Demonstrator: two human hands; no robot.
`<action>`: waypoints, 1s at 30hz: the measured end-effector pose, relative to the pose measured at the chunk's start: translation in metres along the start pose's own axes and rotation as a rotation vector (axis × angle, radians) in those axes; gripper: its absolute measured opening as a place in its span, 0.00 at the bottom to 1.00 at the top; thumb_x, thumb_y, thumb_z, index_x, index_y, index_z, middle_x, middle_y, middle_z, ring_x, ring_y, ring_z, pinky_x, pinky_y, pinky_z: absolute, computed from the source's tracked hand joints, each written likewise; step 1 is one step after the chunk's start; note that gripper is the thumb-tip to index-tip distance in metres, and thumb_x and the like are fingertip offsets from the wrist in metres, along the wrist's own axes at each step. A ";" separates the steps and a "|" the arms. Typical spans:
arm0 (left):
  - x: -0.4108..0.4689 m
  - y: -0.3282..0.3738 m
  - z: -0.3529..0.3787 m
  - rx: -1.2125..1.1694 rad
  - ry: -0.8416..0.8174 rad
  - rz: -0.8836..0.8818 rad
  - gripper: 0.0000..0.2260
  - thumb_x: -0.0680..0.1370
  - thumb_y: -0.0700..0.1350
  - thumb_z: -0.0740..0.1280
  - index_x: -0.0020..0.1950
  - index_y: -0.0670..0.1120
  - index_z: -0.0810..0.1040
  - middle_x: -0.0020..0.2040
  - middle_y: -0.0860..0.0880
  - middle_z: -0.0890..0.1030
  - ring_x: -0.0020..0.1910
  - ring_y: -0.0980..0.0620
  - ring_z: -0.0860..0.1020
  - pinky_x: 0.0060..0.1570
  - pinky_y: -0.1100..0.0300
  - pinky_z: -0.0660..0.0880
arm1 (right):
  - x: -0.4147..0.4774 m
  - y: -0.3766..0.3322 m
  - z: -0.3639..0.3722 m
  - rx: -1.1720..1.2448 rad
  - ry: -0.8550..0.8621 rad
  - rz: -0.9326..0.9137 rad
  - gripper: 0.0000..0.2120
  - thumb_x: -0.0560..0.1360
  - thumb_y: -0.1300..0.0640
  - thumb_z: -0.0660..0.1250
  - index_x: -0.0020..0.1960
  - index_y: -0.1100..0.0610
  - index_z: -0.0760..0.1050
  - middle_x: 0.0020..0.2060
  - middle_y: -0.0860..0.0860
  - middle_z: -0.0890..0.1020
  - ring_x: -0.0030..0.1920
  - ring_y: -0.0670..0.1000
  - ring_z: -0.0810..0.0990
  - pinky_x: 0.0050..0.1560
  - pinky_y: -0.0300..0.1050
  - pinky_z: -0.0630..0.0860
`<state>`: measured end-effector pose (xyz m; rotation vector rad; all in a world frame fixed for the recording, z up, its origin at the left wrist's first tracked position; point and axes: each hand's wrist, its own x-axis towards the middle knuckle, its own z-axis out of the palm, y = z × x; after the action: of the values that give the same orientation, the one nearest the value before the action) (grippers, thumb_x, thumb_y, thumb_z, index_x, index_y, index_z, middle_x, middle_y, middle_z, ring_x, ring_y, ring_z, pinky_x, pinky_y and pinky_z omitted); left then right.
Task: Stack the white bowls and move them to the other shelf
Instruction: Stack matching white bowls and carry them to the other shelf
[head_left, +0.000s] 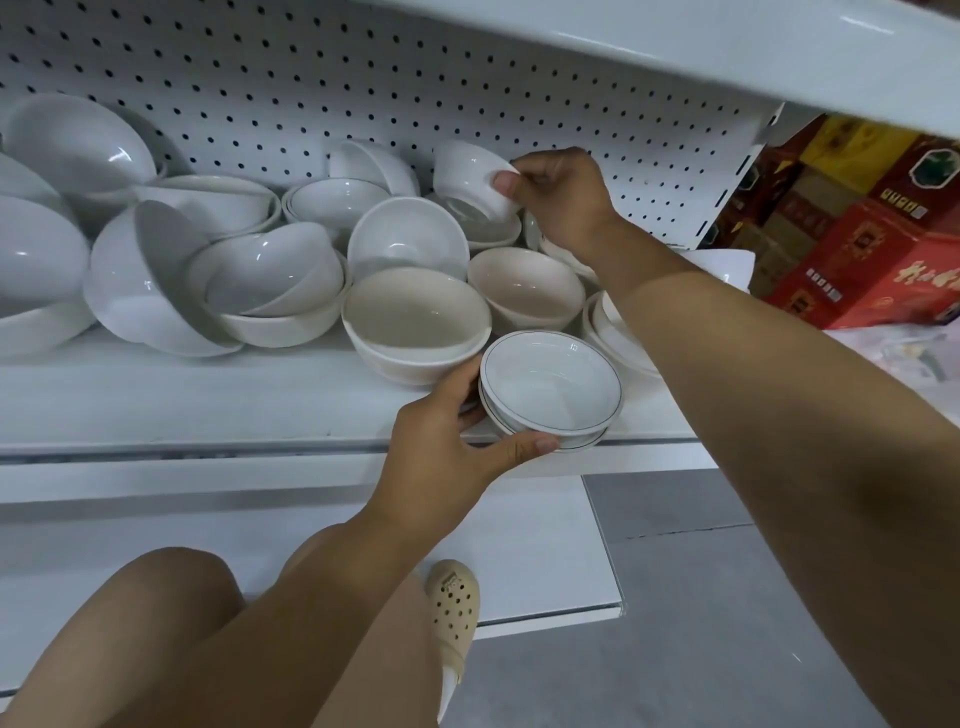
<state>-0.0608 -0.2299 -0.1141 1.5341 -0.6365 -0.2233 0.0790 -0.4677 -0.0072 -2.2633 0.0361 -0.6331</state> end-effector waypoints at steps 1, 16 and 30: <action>0.000 0.000 0.000 -0.004 -0.001 -0.001 0.38 0.65 0.55 0.81 0.74 0.53 0.73 0.65 0.61 0.81 0.66 0.61 0.78 0.68 0.57 0.75 | -0.005 -0.006 -0.005 0.019 -0.001 -0.018 0.19 0.76 0.53 0.74 0.44 0.72 0.81 0.33 0.64 0.79 0.36 0.46 0.69 0.41 0.40 0.70; -0.002 0.004 0.000 -0.003 -0.016 0.033 0.34 0.67 0.55 0.78 0.72 0.54 0.74 0.63 0.63 0.80 0.64 0.65 0.78 0.65 0.64 0.74 | -0.159 -0.061 -0.076 0.035 0.014 -0.070 0.05 0.76 0.57 0.75 0.49 0.57 0.87 0.41 0.65 0.84 0.42 0.47 0.76 0.44 0.47 0.75; -0.001 0.005 0.000 0.041 -0.015 0.031 0.36 0.69 0.55 0.77 0.75 0.50 0.72 0.63 0.61 0.80 0.63 0.64 0.79 0.65 0.63 0.75 | -0.230 -0.035 -0.057 -0.208 0.026 -0.314 0.06 0.77 0.61 0.73 0.46 0.64 0.86 0.43 0.59 0.87 0.46 0.59 0.85 0.57 0.54 0.78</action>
<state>-0.0632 -0.2295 -0.1100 1.5618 -0.6796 -0.1991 -0.1543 -0.4315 -0.0489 -2.4847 -0.2570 -0.8574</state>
